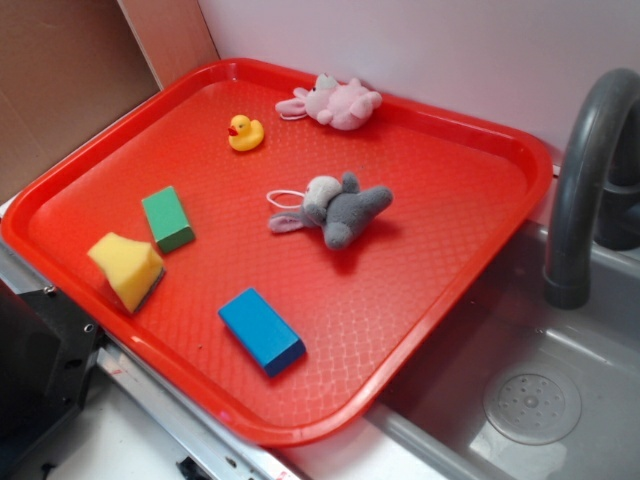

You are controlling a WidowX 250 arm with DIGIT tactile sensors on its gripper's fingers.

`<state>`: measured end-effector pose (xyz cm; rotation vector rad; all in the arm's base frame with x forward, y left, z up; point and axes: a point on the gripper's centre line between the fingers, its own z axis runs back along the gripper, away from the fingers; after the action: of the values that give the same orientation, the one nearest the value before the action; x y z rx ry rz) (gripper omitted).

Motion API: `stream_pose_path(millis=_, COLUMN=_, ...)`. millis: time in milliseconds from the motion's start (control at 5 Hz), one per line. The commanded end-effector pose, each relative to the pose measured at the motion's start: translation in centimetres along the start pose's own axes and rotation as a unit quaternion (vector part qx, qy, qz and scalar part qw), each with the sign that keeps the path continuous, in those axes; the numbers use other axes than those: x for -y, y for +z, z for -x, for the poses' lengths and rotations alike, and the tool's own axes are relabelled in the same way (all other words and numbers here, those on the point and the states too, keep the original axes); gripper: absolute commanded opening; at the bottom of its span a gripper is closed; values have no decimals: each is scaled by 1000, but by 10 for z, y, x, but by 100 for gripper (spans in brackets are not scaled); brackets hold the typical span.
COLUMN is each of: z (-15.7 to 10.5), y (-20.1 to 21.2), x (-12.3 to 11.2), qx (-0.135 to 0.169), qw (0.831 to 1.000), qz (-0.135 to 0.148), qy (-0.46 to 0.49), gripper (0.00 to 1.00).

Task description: Grab the gray animal.

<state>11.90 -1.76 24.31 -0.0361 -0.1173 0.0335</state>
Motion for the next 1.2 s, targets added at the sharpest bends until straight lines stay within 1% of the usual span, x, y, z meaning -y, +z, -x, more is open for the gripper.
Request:
stream_pose_path(millis=0, z=0, y=0, x=0, qx=0, qw=1000, qz=0, qy=0, gripper=100)
stream_pose_path(millis=200, z=-41, y=2, x=5, qx=27, qw=991, qz=-14, qy=-127, gripper=100)
stream_pose_path(millis=400, z=-74, y=-10, x=21, qx=-17, qw=966, qz=-35, qy=-255, gripper=100)
stream_pose_path(millis=600, z=-92, y=-25, x=41, qx=-39, qw=924, qz=-50, qy=-377, gripper=100)
stream_pose_path(millis=800, z=-106, y=-59, x=61, qx=-96, qw=860, qz=-80, qy=-495, gripper=100)
stream_pose_path(millis=1000, z=-109, y=-108, x=72, qx=-158, qw=791, qz=-82, qy=-586, gripper=100)
